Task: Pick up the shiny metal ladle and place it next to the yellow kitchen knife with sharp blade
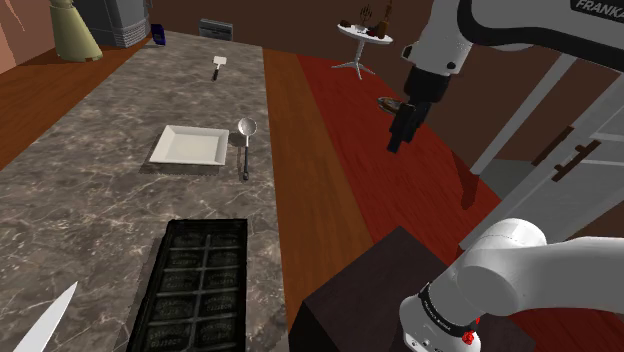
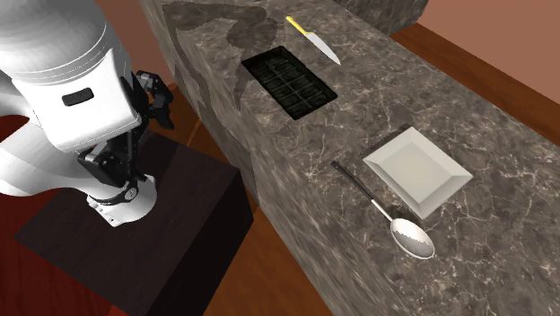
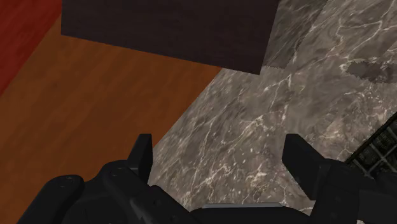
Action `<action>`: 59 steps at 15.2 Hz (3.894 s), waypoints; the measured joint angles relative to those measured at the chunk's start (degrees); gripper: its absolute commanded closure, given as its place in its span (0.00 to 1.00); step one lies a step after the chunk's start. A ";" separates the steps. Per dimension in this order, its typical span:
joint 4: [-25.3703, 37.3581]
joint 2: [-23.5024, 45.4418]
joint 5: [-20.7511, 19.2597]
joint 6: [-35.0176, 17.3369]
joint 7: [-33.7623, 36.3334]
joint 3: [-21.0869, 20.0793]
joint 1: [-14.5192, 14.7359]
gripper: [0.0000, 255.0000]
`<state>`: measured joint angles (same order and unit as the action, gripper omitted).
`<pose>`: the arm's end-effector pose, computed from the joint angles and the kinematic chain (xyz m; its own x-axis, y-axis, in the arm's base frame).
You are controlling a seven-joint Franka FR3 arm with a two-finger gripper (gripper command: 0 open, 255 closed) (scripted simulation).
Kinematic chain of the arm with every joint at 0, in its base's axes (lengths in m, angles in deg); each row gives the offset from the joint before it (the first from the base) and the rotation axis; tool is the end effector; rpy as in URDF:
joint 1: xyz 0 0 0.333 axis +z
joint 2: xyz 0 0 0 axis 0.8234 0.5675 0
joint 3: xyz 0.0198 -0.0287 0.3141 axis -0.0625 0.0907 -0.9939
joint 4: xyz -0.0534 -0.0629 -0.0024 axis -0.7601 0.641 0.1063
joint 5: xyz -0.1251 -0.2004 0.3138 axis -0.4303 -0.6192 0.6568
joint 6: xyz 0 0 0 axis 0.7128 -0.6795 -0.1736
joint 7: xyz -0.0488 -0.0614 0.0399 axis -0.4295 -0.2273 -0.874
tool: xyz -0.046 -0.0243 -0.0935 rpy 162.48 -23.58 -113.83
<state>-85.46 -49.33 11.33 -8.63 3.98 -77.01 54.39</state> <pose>0.3059 0.0222 0.5921 0.9796 0.1858 -0.0759 0.1785 -0.9794 -0.0947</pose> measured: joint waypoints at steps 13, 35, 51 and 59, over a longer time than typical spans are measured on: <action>6.43 18.14 2.17 -14.43 21.29 -12.98 -1.81 0.00; 55.93 72.42 -21.28 -15.48 63.48 -18.99 4.41 0.00; 55.78 76.57 -22.84 -19.43 65.58 -17.84 4.96 1.00; 55.77 76.57 -22.84 -19.43 65.58 -17.84 4.96 1.00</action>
<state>-29.69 27.25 -11.50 -28.05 69.56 -94.86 59.35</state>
